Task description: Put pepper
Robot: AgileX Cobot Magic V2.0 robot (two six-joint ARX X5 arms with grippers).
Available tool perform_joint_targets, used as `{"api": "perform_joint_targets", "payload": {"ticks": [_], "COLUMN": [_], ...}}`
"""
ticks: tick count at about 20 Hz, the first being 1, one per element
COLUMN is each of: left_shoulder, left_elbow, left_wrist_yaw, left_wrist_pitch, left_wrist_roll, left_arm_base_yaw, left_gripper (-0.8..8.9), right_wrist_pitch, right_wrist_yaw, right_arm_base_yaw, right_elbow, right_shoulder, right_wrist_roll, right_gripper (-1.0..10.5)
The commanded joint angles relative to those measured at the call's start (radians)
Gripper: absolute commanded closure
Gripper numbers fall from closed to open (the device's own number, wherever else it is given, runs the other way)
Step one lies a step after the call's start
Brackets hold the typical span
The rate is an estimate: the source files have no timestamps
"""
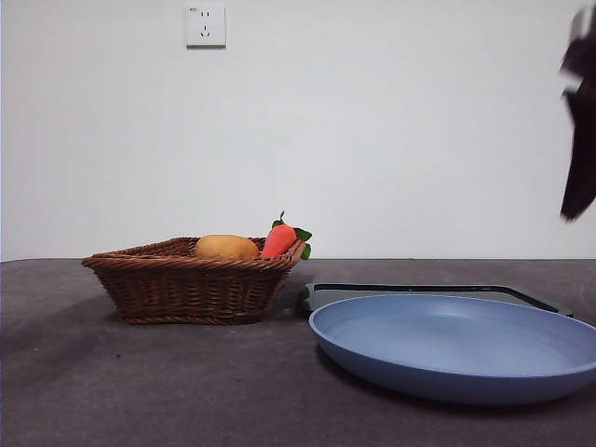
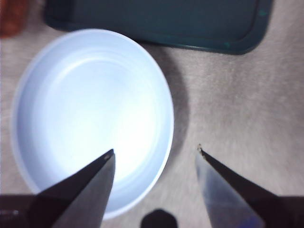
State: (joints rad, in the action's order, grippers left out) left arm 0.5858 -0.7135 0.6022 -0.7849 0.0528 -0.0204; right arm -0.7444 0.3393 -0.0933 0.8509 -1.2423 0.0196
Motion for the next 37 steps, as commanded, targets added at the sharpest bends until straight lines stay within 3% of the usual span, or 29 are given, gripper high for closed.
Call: {"api": "perform_joint_targets", "payload": {"ticks": [1,12,16,23,30,37], "left_shoulder": [0.001,0.001,0.001,0.049,0.417,0.887], "left_elbow": [-0.013,-0.013,-0.013,-0.04,-0.239,-0.561], "left_wrist_yaw": [0.005,0.005,0.004,-0.049,-0.259,-0.473], "left_wrist_pitch": [0.006,0.006,0.006,0.079,0.129,0.141], "left_wrist_roll": [0.001,0.003,0.011,0.107,0.193,0.252], "left_arm_base_yaw": [0.002,0.002,0.002,-0.028,-0.208,-0.354], "left_gripper": [4.41,4.41,4.41,4.41,4.41,4.41], "right_wrist_pitch": [0.06,0.159,0.163,0.161,0.129,0.068], "right_wrist_yaw": [-0.005,0.002,0.002,0.002,-0.002,-0.001], "right_arm_base_yaw": [-0.008,-0.036,-0.047,-0.043,-0.022,-0.003], "right_elbow": [0.018,0.018,0.018,0.021,0.028,0.113], "right_shoulder": [-0.094,-0.346,-0.353,-0.285,-0.003,0.23], "right_wrist_roll": [0.008,0.042,0.042,0.013,-0.023,-0.031], "right_gripper": [6.5,7.2,9.5,9.4,9.4,9.4]}}
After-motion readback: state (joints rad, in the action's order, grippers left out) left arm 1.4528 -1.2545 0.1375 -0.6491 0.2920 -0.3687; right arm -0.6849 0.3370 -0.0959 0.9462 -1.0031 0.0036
